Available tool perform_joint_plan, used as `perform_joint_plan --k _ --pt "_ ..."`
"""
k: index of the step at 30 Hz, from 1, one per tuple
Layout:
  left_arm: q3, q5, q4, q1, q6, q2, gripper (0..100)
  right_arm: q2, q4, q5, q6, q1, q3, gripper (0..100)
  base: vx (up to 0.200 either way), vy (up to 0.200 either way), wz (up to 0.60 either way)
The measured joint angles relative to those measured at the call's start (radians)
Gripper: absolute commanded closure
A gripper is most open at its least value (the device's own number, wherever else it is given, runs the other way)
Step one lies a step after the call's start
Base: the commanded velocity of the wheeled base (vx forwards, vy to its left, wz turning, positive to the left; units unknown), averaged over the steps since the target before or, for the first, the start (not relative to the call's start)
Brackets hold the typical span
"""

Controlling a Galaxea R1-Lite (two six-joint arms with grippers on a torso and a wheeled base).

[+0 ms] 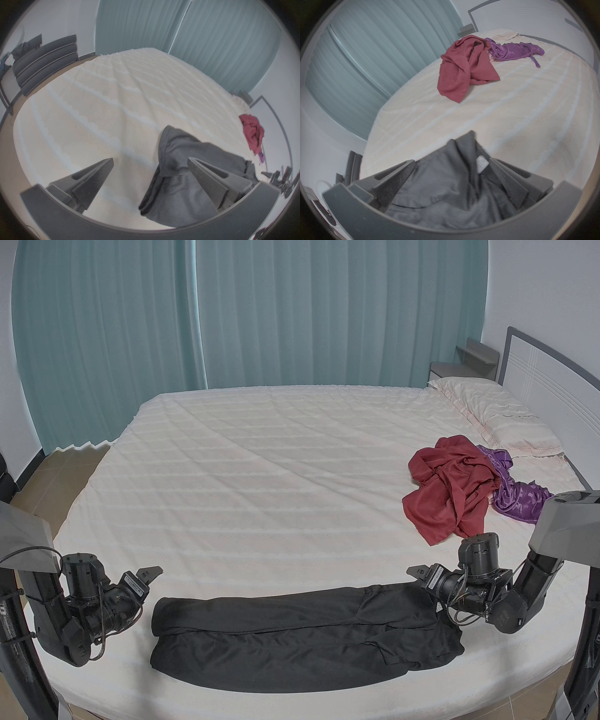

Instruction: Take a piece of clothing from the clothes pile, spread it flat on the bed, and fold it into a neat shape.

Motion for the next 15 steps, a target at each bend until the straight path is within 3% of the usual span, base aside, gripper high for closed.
perform_joint_plan --k 8,9,15 --pt "-0.052 -0.004 0.0 -0.056 -0.072 0.044 0 0.115 0.014 0.006 -0.082 -0.009 -0.112 0 0.0 0.0 0.0" --pt "-0.052 -0.005 0.0 -0.058 -0.073 0.047 0 0.125 0.017 0.007 -0.1 -0.01 -0.127 100 0.0 0.0 0.0" --pt "-0.042 -0.005 -0.001 -0.06 -0.076 0.063 0 0.167 0.039 0.0 -0.154 -0.013 -0.18 100 0.0 0.0 0.0"
